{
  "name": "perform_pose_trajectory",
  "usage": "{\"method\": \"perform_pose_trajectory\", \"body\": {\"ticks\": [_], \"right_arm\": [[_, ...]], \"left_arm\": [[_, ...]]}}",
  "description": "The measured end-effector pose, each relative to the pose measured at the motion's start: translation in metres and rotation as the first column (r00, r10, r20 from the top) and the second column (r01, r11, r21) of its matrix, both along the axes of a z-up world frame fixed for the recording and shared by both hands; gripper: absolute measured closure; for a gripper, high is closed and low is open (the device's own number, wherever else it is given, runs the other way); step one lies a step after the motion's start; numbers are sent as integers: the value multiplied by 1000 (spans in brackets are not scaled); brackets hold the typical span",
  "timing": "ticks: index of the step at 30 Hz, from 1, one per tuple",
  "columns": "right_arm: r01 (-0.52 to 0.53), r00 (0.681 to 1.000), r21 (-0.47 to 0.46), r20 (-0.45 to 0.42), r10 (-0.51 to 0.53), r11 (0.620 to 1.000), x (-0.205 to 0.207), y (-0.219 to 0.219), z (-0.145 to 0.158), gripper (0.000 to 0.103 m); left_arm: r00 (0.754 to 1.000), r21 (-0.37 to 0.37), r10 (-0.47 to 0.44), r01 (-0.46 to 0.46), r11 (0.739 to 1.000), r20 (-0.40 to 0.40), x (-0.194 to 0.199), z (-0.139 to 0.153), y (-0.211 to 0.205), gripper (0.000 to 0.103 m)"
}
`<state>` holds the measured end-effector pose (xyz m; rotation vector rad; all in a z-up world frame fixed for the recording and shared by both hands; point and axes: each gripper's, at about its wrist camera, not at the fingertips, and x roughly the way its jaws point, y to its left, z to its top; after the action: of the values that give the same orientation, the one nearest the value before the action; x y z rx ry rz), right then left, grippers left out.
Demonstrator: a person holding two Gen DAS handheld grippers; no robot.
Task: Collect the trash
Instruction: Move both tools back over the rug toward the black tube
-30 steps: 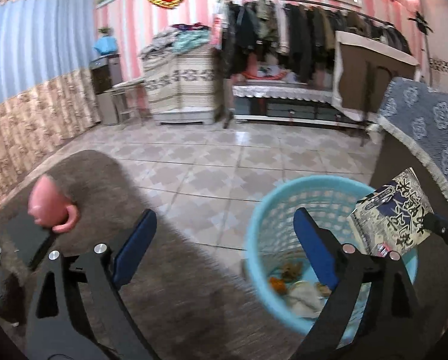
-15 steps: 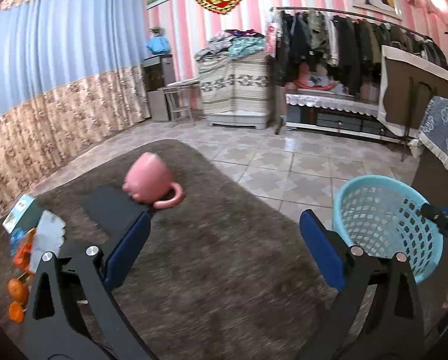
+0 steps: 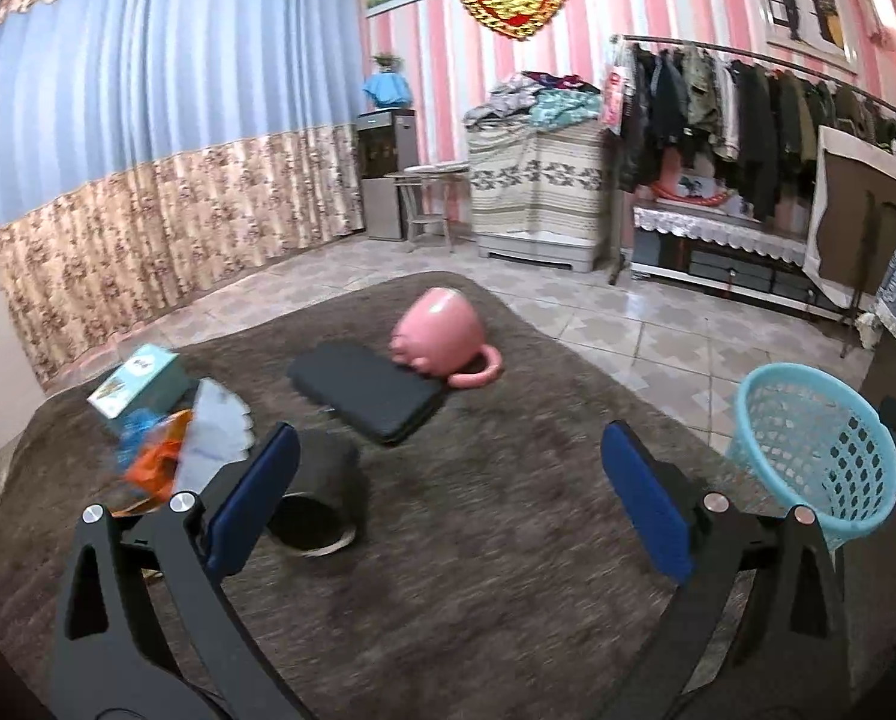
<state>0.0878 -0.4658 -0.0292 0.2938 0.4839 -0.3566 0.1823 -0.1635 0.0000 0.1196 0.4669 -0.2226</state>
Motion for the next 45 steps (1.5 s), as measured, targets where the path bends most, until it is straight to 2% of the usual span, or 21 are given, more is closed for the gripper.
{"method": "perform_pose_trajectory", "body": {"ticks": [14, 21, 31, 45], "right_arm": [[-168, 985, -113, 21, 172, 979, 4, 89, 29, 6], [-223, 973, -118, 42, 229, 968, 9, 116, 43, 6], [-283, 958, -111, 23, 287, 953, 26, 146, 35, 6], [-364, 931, -141, -15, 365, 921, 51, 187, 28, 6]], "left_arm": [[986, -28, 164, -163, 986, 28, -25, 16, 108, 6], [972, -39, 235, -234, 971, 11, -29, 12, 153, 6], [944, -35, 329, -329, 944, -21, -36, -4, 205, 6], [910, -51, 410, -413, 909, -57, -38, -21, 246, 6]]}}
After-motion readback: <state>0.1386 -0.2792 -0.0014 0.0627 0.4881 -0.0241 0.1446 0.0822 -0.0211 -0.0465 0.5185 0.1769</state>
